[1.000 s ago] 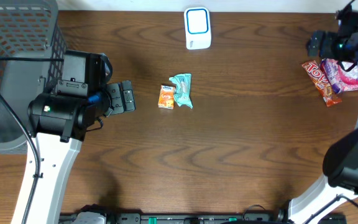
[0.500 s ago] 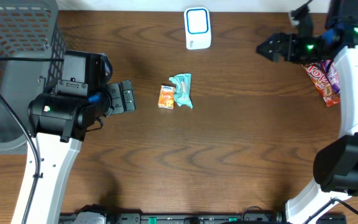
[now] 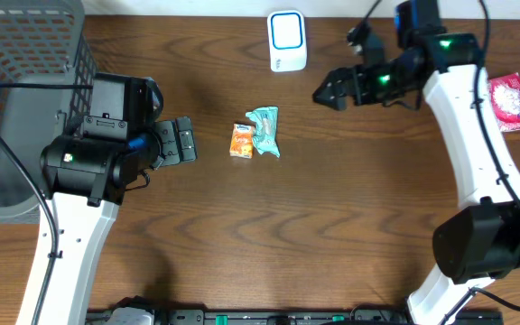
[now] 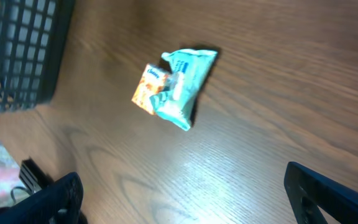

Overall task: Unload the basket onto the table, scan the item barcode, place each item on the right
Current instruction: 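Swing the right gripper left toward the wipes and Kleenex packs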

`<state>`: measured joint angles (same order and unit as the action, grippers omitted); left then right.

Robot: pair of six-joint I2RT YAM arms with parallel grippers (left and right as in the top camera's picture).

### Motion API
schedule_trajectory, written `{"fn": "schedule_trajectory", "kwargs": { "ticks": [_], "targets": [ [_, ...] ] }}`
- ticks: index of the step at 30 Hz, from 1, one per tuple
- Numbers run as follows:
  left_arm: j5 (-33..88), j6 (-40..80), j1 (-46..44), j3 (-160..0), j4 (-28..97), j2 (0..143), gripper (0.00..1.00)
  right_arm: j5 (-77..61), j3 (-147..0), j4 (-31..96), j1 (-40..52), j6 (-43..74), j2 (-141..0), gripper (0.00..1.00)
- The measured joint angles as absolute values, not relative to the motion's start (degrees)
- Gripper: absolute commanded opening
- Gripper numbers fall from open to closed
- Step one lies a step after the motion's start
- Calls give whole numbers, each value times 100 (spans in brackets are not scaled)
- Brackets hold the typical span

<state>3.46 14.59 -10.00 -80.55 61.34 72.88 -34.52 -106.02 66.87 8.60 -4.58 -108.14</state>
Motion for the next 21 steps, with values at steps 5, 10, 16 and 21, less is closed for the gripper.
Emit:
{"fn": "schedule_trajectory", "kwargs": {
  "ticks": [5,10,16,21],
  "targets": [
    [346,1459,-1000,-8055,6134,7288,98,-3229,-10602,6685,1507,-458,-10814,99],
    [346,1459,-1000,-8055,6134,7288,98,-2902,-10595,6687,1933,-458,-10814,99],
    [346,1459,-1000,-8055,6134,7288,98,-2786,-10580,6687,2440,-458,-10822,99],
    [346,1459,-1000,-8055,6134,7288,98,-2727,-10558,6611,2746,-458,-10838,99]
  ]
}}
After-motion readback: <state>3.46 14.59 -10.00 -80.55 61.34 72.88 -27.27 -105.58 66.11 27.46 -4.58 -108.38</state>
